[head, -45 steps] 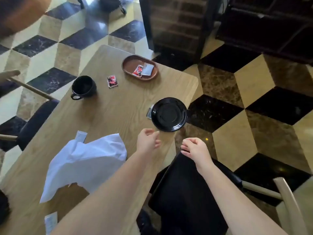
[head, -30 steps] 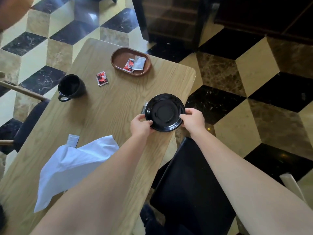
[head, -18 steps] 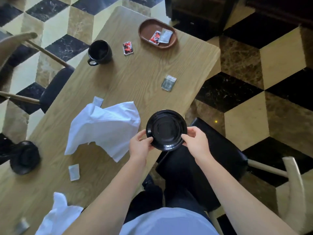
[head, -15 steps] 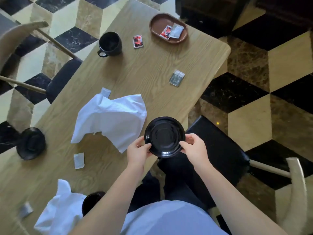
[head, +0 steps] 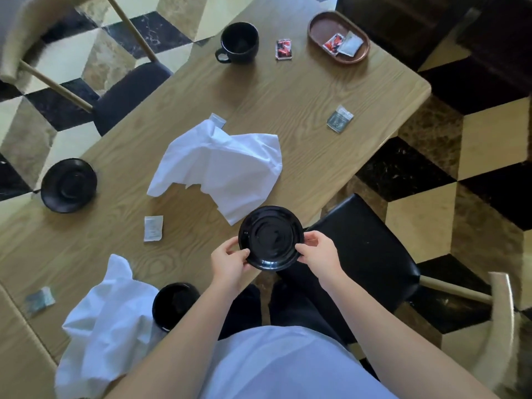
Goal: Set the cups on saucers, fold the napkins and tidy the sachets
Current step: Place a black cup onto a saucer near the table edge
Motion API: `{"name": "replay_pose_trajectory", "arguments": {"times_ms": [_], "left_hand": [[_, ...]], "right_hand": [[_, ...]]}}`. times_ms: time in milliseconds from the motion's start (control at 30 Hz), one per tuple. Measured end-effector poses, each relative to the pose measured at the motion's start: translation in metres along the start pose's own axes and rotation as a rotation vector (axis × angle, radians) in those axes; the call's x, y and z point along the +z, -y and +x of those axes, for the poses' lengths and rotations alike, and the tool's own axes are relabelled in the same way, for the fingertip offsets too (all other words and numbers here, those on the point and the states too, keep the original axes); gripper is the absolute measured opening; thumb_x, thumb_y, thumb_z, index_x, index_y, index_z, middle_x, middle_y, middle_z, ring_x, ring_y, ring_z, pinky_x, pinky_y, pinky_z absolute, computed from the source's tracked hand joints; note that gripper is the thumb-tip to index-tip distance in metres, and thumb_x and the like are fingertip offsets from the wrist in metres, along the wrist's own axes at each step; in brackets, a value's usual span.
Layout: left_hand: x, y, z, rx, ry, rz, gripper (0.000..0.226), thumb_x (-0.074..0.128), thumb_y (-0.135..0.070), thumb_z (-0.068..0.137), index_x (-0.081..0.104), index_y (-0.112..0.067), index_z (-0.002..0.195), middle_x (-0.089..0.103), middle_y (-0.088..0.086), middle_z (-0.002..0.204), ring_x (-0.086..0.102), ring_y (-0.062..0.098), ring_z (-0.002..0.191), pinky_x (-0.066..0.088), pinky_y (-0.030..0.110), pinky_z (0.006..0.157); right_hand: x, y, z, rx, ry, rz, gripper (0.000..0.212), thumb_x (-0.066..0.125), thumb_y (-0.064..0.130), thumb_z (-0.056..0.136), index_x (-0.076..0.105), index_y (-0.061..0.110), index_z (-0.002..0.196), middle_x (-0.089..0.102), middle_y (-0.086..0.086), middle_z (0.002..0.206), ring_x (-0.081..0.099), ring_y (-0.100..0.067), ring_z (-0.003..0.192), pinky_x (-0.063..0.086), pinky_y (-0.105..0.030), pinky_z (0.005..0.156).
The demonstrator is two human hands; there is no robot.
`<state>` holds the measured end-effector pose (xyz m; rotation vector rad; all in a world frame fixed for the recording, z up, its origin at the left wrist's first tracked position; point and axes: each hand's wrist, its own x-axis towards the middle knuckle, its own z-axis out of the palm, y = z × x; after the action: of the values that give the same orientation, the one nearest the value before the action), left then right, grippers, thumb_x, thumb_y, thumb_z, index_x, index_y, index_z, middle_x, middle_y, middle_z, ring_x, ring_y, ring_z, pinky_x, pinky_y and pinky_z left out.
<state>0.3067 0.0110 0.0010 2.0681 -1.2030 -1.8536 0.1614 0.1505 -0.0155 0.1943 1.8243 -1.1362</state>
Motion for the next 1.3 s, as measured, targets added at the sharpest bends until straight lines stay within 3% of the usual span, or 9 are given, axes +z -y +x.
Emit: {"name": "replay_pose_trajectory", "arguments": {"times_ms": [133,433,533,700,867,1000,1067,1167,1300], "left_hand": [[-0.001,-0.005,0.01,-0.005,0.044,-0.003,0.046,0.065,0.006,0.092,0.062,-0.015,0.133,0.07,0.013,0.107,0.074,0.024,0.093,0.064,0.032,0.074],[0.005,-0.007,0.021,-0.059,0.048,-0.071,0.046,0.062,0.009,0.093,0.062,-0.013,0.133,0.066,0.012,0.12,0.073,0.029,0.098,0.065,0.04,0.079],[0.006,-0.007,0.023,-0.063,0.04,-0.101,0.043,0.062,0.009,0.092,0.064,-0.014,0.129,0.066,0.01,0.118,0.073,0.027,0.095,0.065,0.031,0.067],[0.006,-0.005,0.033,-0.043,0.006,-0.09,0.039,0.067,0.008,0.089,0.069,-0.019,0.116,0.068,0.003,0.111,0.073,0.026,0.095,0.065,0.04,0.077],[0.005,-0.004,0.035,0.045,-0.069,0.007,0.025,0.07,-0.005,0.091,0.066,-0.029,0.087,0.067,-0.007,0.101,0.071,0.018,0.087,0.064,0.037,0.076],[-0.006,-0.001,0.03,0.089,-0.106,0.055,0.011,0.066,-0.015,0.095,0.065,-0.026,0.093,0.068,-0.004,0.1,0.072,0.02,0.083,0.064,0.038,0.075],[-0.019,-0.001,0.027,0.109,-0.134,0.04,0.009,0.061,-0.015,0.097,0.064,-0.024,0.097,0.066,-0.003,0.1,0.072,0.019,0.08,0.063,0.036,0.074],[-0.044,-0.003,0.028,0.126,-0.186,-0.007,0.012,0.055,-0.012,0.099,0.063,-0.021,0.1,0.065,0.001,0.101,0.071,0.015,0.073,0.062,0.033,0.072],[-0.08,-0.011,0.033,0.14,-0.243,-0.106,0.016,0.051,-0.004,0.099,0.06,-0.016,0.102,0.066,0.009,0.101,0.068,0.015,0.071,0.06,0.03,0.066]], "right_hand": [[0.004,0.004,0.006,0.031,-0.013,0.031,0.021,0.067,0.001,0.09,0.07,0.012,0.106,0.071,-0.009,0.107,0.071,-0.019,0.099,0.062,-0.028,0.076],[0.007,0.011,0.018,0.063,-0.053,0.006,0.02,0.069,-0.002,0.09,0.07,0.014,0.103,0.071,-0.01,0.108,0.07,-0.022,0.1,0.063,-0.031,0.076],[0.009,0.013,0.021,0.072,-0.062,0.008,0.02,0.069,-0.002,0.09,0.07,0.014,0.102,0.071,-0.009,0.108,0.07,-0.022,0.1,0.063,-0.032,0.076],[0.014,0.018,0.024,0.065,-0.069,0.0,0.021,0.071,0.0,0.09,0.069,0.018,0.1,0.071,-0.007,0.108,0.07,-0.021,0.099,0.062,-0.029,0.074],[0.019,0.014,0.024,0.083,-0.059,-0.007,0.02,0.068,0.002,0.093,0.067,0.02,0.101,0.07,-0.006,0.109,0.071,-0.019,0.098,0.061,-0.027,0.074],[0.014,0.005,0.018,0.101,-0.085,-0.01,0.016,0.066,0.008,0.095,0.065,0.019,0.108,0.07,-0.005,0.107,0.072,-0.018,0.098,0.061,-0.033,0.086],[0.013,0.0,0.01,0.026,-0.202,-0.15,0.02,0.064,0.012,0.095,0.062,0.02,0.113,0.067,0.0,0.104,0.069,-0.016,0.097,0.06,-0.036,0.087],[0.018,-0.001,-0.01,-0.251,-0.331,-0.395,0.016,0.061,0.015,0.092,0.058,0.028,0.101,0.063,0.01,0.094,0.065,-0.01,0.091,0.055,-0.028,0.077],[0.061,0.02,-0.026,-0.441,-0.11,-0.481,0.016,0.059,0.014,0.092,0.06,0.028,0.1,0.064,0.01,0.095,0.064,-0.006,0.089,0.051,-0.02,0.075]]}}
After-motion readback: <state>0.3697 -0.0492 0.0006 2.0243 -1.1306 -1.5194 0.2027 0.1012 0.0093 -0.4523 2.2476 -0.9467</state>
